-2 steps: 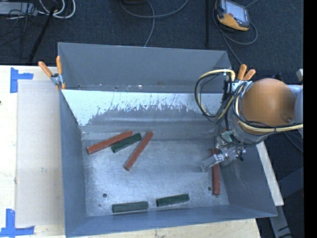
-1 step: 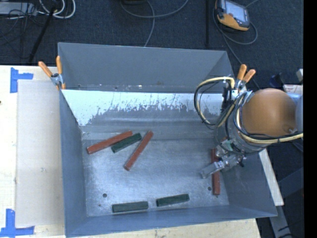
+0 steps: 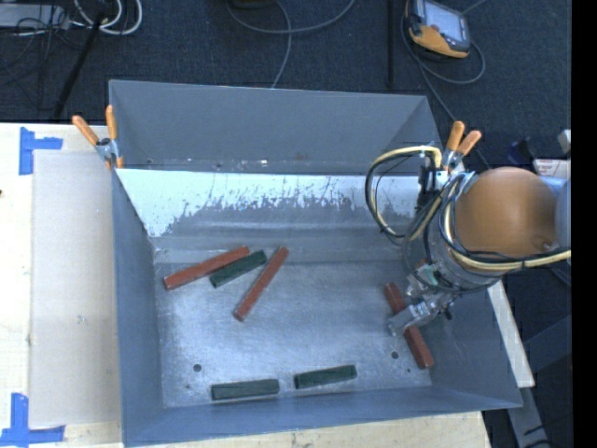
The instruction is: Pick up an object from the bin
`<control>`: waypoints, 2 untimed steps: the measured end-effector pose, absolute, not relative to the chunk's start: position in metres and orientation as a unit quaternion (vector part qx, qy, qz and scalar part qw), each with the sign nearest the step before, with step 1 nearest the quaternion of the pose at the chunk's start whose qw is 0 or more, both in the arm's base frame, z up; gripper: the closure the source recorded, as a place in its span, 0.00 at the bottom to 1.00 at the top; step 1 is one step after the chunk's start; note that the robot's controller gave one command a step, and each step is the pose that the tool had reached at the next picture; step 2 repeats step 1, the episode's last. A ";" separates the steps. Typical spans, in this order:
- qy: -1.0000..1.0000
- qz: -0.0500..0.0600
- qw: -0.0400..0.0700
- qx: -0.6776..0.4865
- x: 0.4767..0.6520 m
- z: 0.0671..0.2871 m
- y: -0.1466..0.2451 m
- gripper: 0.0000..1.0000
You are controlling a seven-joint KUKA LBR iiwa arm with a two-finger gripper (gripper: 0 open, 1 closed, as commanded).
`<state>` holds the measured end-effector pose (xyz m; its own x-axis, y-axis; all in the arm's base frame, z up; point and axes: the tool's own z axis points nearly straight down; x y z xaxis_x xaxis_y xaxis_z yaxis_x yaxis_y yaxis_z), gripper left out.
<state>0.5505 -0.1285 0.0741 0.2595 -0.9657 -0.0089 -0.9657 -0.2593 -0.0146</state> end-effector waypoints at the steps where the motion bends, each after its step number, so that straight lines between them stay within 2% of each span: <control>1: 0.631 -0.001 0.001 -0.776 0.519 0.209 -0.129 1.00; 2: 0.631 -0.001 0.001 -0.776 0.519 0.209 -0.129 1.00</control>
Offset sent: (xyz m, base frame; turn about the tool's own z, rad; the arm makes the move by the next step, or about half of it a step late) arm -0.0321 -0.0009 0.1314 0.0556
